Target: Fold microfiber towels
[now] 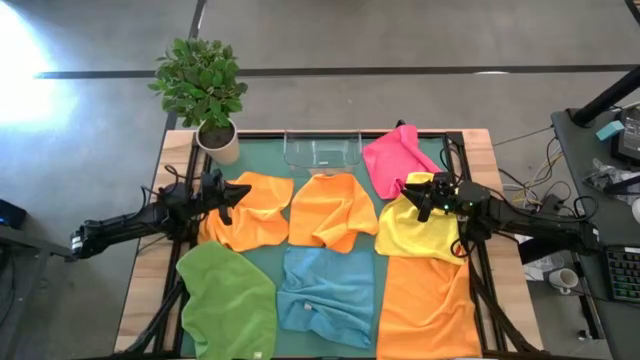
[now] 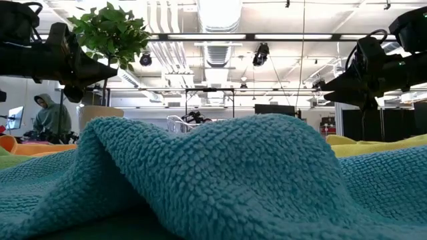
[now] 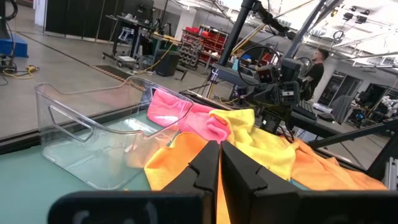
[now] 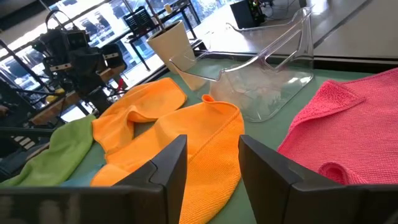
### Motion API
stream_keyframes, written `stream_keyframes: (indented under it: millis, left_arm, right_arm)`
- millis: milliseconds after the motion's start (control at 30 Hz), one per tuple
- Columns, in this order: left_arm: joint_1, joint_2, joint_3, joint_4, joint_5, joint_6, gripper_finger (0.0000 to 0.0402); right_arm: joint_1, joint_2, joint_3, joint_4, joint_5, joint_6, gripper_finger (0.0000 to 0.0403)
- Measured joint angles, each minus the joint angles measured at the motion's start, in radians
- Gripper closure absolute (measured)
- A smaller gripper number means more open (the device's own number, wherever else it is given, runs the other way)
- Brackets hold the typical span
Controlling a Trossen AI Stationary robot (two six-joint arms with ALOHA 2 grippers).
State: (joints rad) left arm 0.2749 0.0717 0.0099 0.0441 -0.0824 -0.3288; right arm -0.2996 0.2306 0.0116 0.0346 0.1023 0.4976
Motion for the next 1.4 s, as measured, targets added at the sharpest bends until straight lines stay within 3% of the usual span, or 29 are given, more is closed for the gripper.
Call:
stream_keyframes:
  millis: [1167,1400]
  left_arm:
    - [0.000,0.000,0.000,0.000,0.000,0.000,0.0401]
    - [0.000,0.000,0.000,0.000,0.000,0.000,0.0401]
  right_arm:
    - [0.000,0.000,0.000,0.012,0.009,0.000,0.0268]
    - [0.000,-0.001,0.000,0.143,0.004,0.032,0.0268]
